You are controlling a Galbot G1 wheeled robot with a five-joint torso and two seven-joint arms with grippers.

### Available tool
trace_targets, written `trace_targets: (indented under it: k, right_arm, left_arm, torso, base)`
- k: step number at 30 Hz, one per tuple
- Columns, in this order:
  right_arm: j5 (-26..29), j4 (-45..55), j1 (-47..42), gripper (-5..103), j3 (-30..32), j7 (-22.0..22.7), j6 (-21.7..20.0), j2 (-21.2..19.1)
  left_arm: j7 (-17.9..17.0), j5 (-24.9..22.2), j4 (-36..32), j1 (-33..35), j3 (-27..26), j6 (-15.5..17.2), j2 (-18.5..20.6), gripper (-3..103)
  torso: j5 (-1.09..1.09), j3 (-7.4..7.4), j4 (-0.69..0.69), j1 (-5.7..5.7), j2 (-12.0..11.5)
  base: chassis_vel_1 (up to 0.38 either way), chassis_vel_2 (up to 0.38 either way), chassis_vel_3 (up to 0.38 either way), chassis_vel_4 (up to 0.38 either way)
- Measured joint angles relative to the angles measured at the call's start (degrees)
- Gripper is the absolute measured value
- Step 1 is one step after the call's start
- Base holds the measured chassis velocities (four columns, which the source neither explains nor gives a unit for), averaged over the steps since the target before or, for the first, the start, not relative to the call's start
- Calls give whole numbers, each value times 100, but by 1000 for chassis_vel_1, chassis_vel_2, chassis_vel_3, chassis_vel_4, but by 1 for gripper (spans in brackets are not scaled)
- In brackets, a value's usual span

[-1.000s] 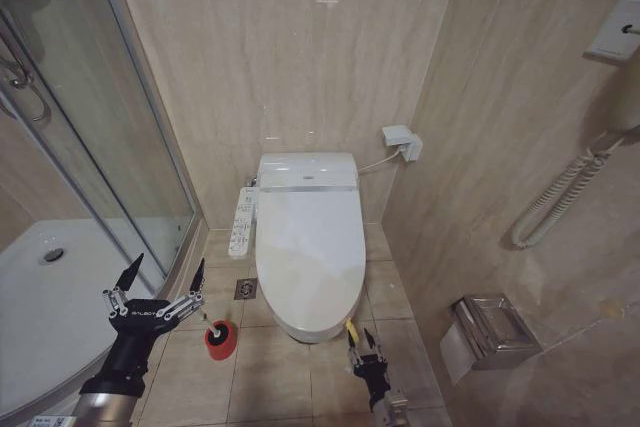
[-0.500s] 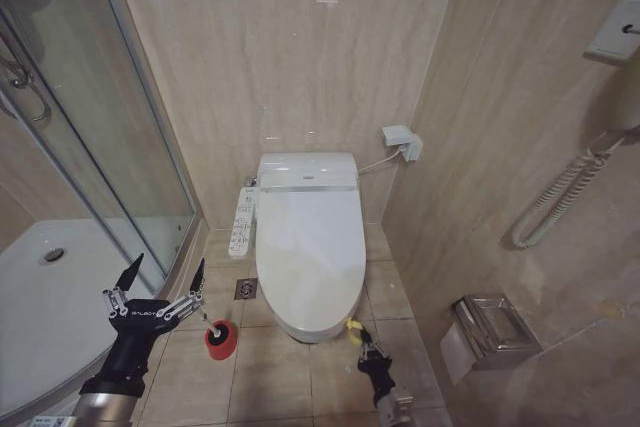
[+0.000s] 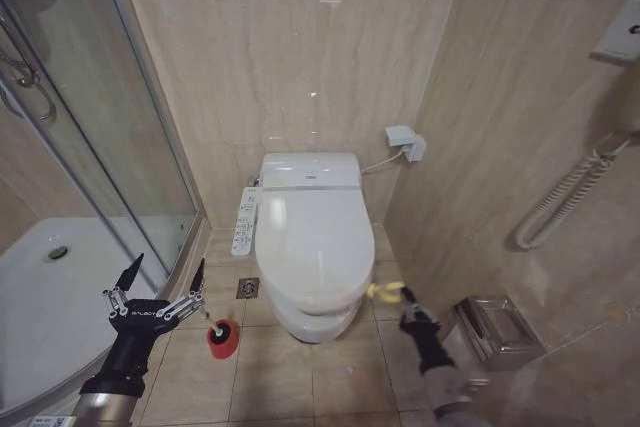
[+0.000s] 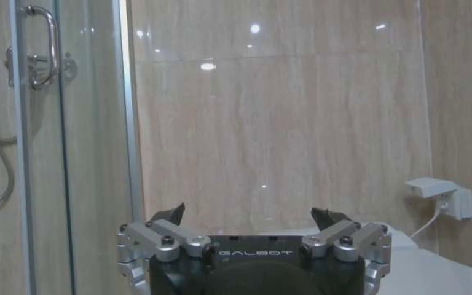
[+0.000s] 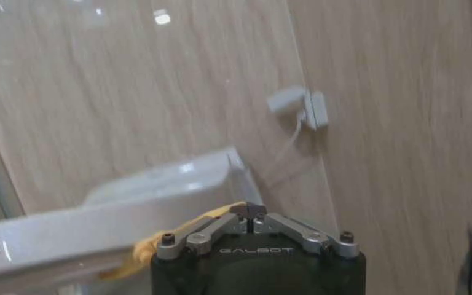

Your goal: Open the toilet lid, clean the toilet bowl with a toilet brush, close the toilet lid, and flush.

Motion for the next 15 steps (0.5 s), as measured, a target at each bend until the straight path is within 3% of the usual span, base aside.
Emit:
trace_targets:
  k: [4, 9, 15]
  right_arm:
    - [403, 756, -298, 0, 179, 46, -215, -184]
    - [945, 2084, -63, 0, 304, 670, -904, -202]
    - [1182, 2408, 210, 0, 263, 1006, -1105, -177]
  left_arm:
    - [0, 0, 0, 0, 0, 0, 0, 100]
    - [0, 0, 0, 0, 0, 0, 0, 100]
    - [0, 0, 0, 0, 0, 0, 0, 100]
  torso:
    - [-1, 0, -2, 0, 0]
    - [-4, 1, 0, 1, -1]
    - [-4, 1, -2, 2, -1]
  base:
    - [0, 0, 0, 0]
    - [0, 0, 0, 0]
    - [0, 0, 0, 0]
